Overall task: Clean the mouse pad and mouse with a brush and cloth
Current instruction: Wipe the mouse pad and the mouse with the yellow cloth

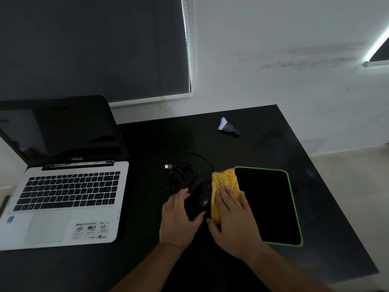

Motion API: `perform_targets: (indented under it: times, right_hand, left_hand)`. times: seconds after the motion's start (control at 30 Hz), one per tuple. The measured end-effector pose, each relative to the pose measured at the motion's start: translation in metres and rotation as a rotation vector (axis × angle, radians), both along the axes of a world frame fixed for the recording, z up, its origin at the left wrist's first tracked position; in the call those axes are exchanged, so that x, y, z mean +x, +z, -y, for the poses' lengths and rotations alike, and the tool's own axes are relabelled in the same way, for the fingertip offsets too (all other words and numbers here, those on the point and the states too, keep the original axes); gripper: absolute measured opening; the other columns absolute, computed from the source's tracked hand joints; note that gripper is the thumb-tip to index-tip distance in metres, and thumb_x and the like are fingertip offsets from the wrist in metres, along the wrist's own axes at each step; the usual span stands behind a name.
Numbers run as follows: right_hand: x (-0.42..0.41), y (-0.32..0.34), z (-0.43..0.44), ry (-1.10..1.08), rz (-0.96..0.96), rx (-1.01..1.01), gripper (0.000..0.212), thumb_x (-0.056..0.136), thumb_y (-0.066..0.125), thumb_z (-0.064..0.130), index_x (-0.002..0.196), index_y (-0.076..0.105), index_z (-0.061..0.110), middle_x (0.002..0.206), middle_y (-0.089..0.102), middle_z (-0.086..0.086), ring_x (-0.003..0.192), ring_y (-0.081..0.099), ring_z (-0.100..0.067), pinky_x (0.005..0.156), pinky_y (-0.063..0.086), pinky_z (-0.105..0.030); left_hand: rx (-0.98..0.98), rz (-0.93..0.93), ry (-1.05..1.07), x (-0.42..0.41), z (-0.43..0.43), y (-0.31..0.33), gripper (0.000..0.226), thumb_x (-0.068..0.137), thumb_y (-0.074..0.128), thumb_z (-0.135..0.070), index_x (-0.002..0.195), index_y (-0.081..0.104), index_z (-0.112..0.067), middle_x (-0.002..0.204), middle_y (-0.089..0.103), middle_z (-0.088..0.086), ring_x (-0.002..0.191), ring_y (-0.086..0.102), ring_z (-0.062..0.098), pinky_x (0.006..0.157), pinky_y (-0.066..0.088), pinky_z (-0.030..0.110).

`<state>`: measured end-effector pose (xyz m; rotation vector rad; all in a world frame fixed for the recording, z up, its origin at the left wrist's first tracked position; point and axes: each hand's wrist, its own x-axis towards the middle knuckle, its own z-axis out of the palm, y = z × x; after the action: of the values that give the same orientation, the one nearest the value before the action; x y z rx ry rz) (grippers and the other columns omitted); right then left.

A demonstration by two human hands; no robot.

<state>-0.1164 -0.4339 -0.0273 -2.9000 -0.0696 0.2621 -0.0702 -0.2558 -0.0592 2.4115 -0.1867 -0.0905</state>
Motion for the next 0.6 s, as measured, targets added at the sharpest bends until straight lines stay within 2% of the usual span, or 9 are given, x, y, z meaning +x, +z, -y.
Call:
perform_targets:
  times: [0.07,0.2,0.27,0.37,0.47,0.6]
  right_hand:
    - [-0.015,0.003,-0.012,0.067,-0.005,0.042,0.085,0.096,0.032,0.065,0.160,0.026,0.010,0.170,0.011,-0.008,0.157,0.008,-0.021,0.123,0.003,-0.048]
    - [-0.029,0.002,-0.024,0.166,-0.001,0.062,0.082,0.098,0.029,0.069,0.161,0.024,0.017,0.170,0.007,0.000,0.158,0.005,-0.021,0.122,0.004,-0.049]
    - [-0.014,0.002,-0.019,0.097,0.034,0.046,0.080,0.100,0.025,0.068,0.162,0.022,0.018,0.170,0.009,0.001,0.158,0.004,-0.019,0.124,0.004,-0.048]
    - [0.004,0.006,-0.014,-0.033,-0.010,0.055,0.081,0.099,0.017,0.068,0.163,0.012,0.019,0.170,-0.001,0.003,0.157,-0.004,-0.016,0.127,0.000,-0.044]
    - [-0.006,0.010,-0.027,0.079,-0.009,0.104,0.075,0.102,0.021,0.063,0.162,0.020,0.019,0.170,0.007,0.003,0.158,0.002,-0.019,0.125,0.002,-0.042]
    - [-0.001,0.012,-0.023,0.218,0.001,0.079,0.066,0.104,0.019,0.058,0.159,0.031,0.022,0.170,0.016,0.007,0.158,0.002,-0.016,0.126,0.009,-0.047]
  left_hand:
    - [-0.012,-0.011,0.003,0.000,-0.001,0.000,0.078,0.079,0.084,-0.042,0.144,0.044,-0.024,0.121,0.049,-0.024,0.117,0.040,-0.005,0.112,0.034,0.031]
    - [-0.034,-0.036,0.018,0.001,-0.001,0.001,0.071,0.083,0.081,-0.036,0.143,0.045,-0.025,0.120,0.049,-0.021,0.119,0.046,0.003,0.111,0.035,0.031]
    - [-0.029,-0.063,0.014,0.001,-0.001,0.002,0.075,0.082,0.082,-0.037,0.145,0.042,-0.027,0.126,0.051,-0.017,0.122,0.045,0.006,0.111,0.035,0.031]
    - [-0.039,-0.116,0.029,0.001,-0.002,0.003,0.080,0.080,0.082,-0.042,0.147,0.039,-0.029,0.131,0.048,-0.017,0.124,0.040,0.007,0.112,0.038,0.035]
    - [-0.045,-0.126,0.025,0.001,-0.003,0.003,0.073,0.082,0.078,-0.043,0.143,0.039,-0.034,0.134,0.052,-0.011,0.125,0.044,0.010,0.110,0.042,0.038]
    - [-0.060,-0.098,0.017,-0.001,-0.002,0.004,0.066,0.086,0.074,-0.037,0.144,0.042,-0.030,0.133,0.049,-0.011,0.119,0.038,0.005,0.109,0.039,0.036]
